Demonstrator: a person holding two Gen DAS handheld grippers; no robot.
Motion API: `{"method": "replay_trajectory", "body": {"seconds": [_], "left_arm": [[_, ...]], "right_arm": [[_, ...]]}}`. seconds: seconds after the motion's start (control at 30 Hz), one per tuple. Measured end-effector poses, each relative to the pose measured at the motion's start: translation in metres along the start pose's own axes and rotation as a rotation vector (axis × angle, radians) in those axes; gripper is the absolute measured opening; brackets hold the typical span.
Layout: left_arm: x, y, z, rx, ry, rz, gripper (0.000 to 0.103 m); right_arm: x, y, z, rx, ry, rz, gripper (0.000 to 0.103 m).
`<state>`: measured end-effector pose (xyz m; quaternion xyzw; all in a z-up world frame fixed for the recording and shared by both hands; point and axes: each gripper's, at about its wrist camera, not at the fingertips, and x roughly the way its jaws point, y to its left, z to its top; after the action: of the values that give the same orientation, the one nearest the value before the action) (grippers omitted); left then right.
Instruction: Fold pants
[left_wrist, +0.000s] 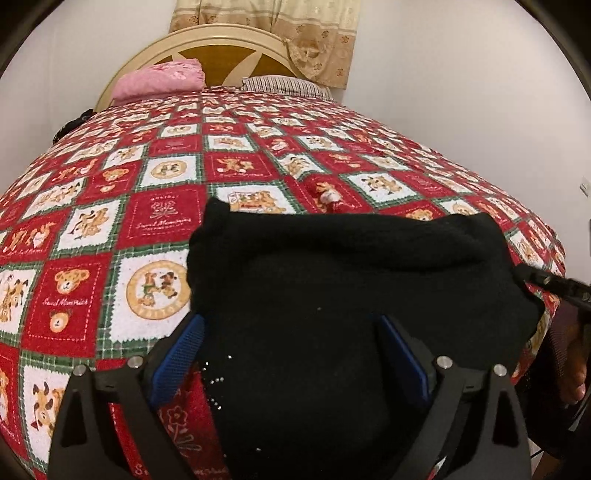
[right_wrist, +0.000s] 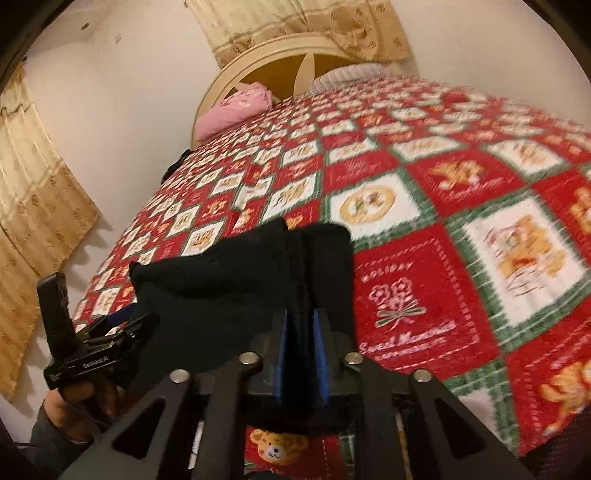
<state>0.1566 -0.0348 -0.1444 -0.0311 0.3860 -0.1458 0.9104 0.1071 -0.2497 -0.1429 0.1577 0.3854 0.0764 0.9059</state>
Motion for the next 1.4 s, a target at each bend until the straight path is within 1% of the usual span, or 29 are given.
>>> {"method": "replay_trajectory", "body": {"seconds": [0.07, 0.1, 0.13, 0.17, 0.2, 0.3, 0.33, 0.4, 0.43, 0.47, 0.5, 0.57, 0.63, 0.77, 1.0, 1.1, 1.17, 1.23, 1.27, 1.33, 1.4], "left_arm": [[0.001, 0.001, -0.001, -0.004, 0.001, -0.001, 0.097], [0.001, 0.001, -0.001, -0.003, 0.001, 0.001, 0.097], [0.002, 0.0, -0.001, -0.001, 0.002, 0.002, 0.098], [0.002, 0.0, -0.001, 0.0, 0.003, 0.003, 0.098], [0.002, 0.0, -0.001, -0.001, 0.004, 0.003, 0.099], [0.002, 0.001, -0.001, -0.007, 0.011, 0.001, 0.1], [0.003, 0.001, -0.001, -0.009, 0.015, 0.0, 0.101], [0.004, 0.003, 0.0, -0.015, 0.025, -0.002, 0.103], [0.005, 0.005, -0.001, -0.026, 0.037, -0.012, 0.103], [0.006, 0.006, -0.001, -0.035, 0.043, -0.019, 0.103], [0.006, 0.007, -0.001, -0.037, 0.043, -0.023, 0.103], [0.006, 0.006, -0.001, -0.035, 0.042, -0.022, 0.103], [0.006, 0.005, -0.001, -0.032, 0.04, -0.019, 0.103], [0.005, 0.006, -0.002, -0.034, 0.039, -0.025, 0.103], [0.003, 0.007, -0.004, -0.023, 0.044, -0.031, 0.103], [0.001, 0.008, -0.005, -0.028, 0.043, -0.032, 0.103], [0.002, 0.009, -0.006, -0.03, 0.042, -0.032, 0.103], [0.002, 0.009, -0.006, -0.024, 0.043, -0.027, 0.103], [0.002, 0.009, -0.007, -0.022, 0.043, -0.025, 0.103], [0.002, 0.009, -0.006, -0.022, 0.043, -0.025, 0.103], [0.002, 0.009, -0.007, -0.019, 0.043, -0.024, 0.103]], "right_arm": [[-0.013, 0.014, 0.004, -0.05, -0.071, -0.035, 0.034], [-0.017, 0.019, 0.006, -0.068, -0.1, -0.032, 0.036], [-0.022, 0.028, 0.009, -0.092, -0.126, -0.016, 0.04], [-0.022, 0.033, 0.012, -0.109, -0.136, -0.003, 0.043], [-0.02, 0.043, 0.015, -0.143, -0.138, 0.022, 0.045], [-0.005, 0.06, 0.022, -0.21, -0.119, 0.088, 0.045], [0.005, 0.06, 0.023, -0.216, -0.096, 0.086, 0.045], [0.025, 0.052, 0.024, -0.175, -0.032, 0.037, 0.045], [0.033, 0.046, 0.024, -0.141, -0.002, 0.028, 0.045], [0.041, 0.033, 0.025, -0.091, 0.018, 0.054, 0.045], [0.04, 0.026, 0.024, -0.063, 0.009, 0.083, 0.045], [0.04, 0.02, 0.025, -0.039, 0.013, 0.108, 0.045], [0.039, 0.023, 0.025, -0.054, 0.019, 0.097, 0.045], [0.04, 0.032, 0.024, -0.11, 0.029, 0.047, 0.045], [0.039, 0.027, 0.023, -0.128, 0.043, 0.052, 0.045], [0.034, 0.028, 0.024, -0.119, 0.037, 0.038, 0.045], [0.024, 0.034, 0.026, -0.116, 0.004, 0.014, 0.047], [0.016, 0.044, 0.029, -0.139, -0.032, 0.018, 0.049], [0.013, 0.051, 0.03, -0.16, -0.052, 0.035, 0.05], [0.012, 0.066, 0.032, -0.196, -0.053, 0.06, 0.053], [0.019, 0.082, 0.032, -0.243, -0.028, 0.098, 0.054]]}}
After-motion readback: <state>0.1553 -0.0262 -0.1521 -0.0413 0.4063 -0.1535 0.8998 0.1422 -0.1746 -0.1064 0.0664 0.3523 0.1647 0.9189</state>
